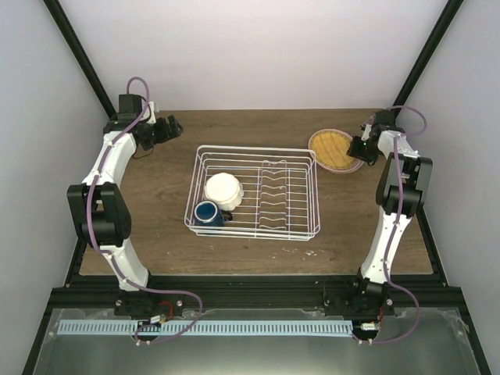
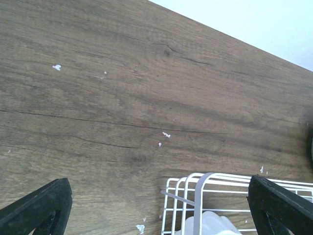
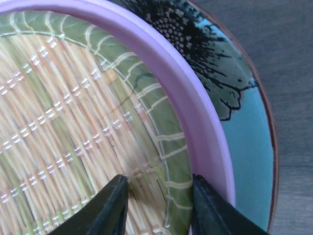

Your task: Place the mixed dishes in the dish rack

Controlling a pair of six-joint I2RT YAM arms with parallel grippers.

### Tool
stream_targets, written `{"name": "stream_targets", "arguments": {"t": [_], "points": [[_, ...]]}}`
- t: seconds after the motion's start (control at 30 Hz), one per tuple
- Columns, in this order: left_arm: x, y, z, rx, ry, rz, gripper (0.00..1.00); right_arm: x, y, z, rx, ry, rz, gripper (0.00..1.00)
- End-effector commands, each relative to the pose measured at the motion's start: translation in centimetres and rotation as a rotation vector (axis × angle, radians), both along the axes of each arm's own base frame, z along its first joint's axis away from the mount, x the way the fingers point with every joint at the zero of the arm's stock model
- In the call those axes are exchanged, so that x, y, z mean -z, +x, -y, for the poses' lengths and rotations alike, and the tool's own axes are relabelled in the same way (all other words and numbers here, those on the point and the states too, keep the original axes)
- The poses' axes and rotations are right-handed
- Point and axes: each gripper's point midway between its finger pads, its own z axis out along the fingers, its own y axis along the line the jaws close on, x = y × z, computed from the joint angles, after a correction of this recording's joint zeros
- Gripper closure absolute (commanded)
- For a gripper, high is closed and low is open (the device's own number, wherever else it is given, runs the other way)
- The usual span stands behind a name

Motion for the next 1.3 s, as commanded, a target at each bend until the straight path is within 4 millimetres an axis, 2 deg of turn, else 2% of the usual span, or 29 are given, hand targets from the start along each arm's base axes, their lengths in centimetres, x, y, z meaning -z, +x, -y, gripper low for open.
{"name": "stream_targets", "arguments": {"t": [0.0,0.27,0.37,0.7,0.83,0.97,1.27], "points": [[-0.5,0.5,0.0,0.007,-0.014,0.002,0.01,3.2,-3.2,-1.2,-0.004,0.068,-0.130,0.68],[-0.3,0.5,0.3,0.019,-0.031,0.002,0.01,1.2,-3.1,-1.0,-0.019,0.041,-0.091,0.92],[-0.4,0.6,0.6,0.026,-0.049,0.006,0.02,0.0,-3.0,-0.9,-0.026,0.029,-0.064,0.96],[-0.8,0.8,1.4,0.048,-0.094,0.021,0.02,-3.7,-2.8,-0.1,-0.014,0.032,0.024,0.99],[-1.1,0.8,1.4,0.051,-0.093,0.026,0.02,-5.4,-2.8,0.2,-0.001,0.083,0.077,0.99],[-1.1,0.7,1.4,0.055,-0.089,0.022,0.02,-6.2,-2.8,0.6,0.014,0.119,0.102,0.99],[-0.9,0.4,1.6,0.064,-0.099,0.014,0.02,-7.7,-3.1,-0.4,0.039,0.379,0.198,0.99]]}}
